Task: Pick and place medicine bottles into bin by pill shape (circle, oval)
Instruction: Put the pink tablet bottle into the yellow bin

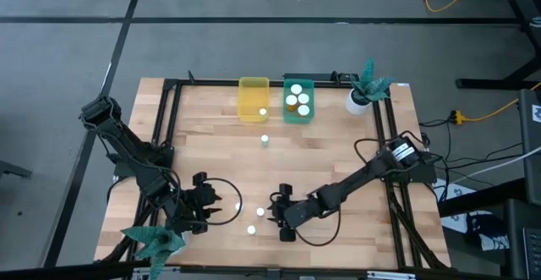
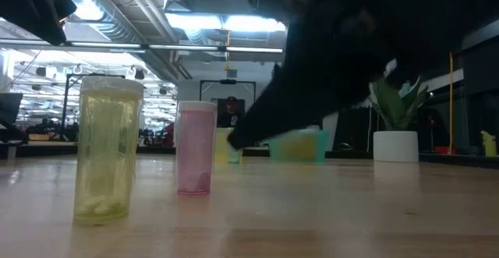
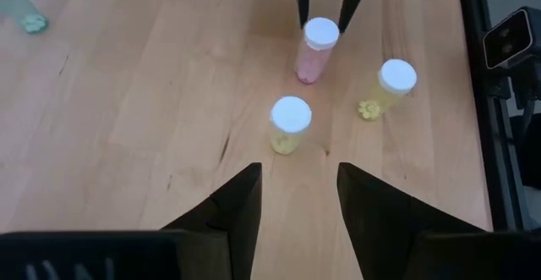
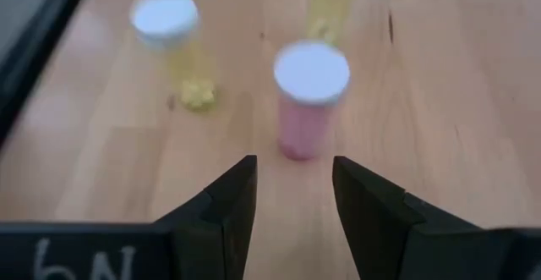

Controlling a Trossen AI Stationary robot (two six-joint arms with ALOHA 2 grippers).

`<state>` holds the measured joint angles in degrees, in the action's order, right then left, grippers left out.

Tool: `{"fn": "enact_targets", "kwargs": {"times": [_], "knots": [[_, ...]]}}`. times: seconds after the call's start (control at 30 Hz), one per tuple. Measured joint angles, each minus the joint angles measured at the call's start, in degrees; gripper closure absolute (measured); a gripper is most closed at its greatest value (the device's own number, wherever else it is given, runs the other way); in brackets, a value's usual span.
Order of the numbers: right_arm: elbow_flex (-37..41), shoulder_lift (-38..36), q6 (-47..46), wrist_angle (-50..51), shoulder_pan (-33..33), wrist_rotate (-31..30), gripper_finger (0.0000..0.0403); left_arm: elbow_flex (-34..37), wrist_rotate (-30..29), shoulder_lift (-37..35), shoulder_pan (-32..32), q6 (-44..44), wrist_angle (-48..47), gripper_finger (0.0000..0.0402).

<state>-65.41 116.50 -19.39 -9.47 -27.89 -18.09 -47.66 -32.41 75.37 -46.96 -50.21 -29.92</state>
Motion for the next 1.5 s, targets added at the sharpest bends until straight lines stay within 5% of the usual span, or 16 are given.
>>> {"fn": "enact_targets", "kwargs": {"times": [1.5], "knots": [[0.02, 3.58, 3.42, -10.13, 10.59, 3.05, 0.0245, 0.00, -0.13, 0.00, 0.00, 0.88, -0.01, 0.0252]]}}
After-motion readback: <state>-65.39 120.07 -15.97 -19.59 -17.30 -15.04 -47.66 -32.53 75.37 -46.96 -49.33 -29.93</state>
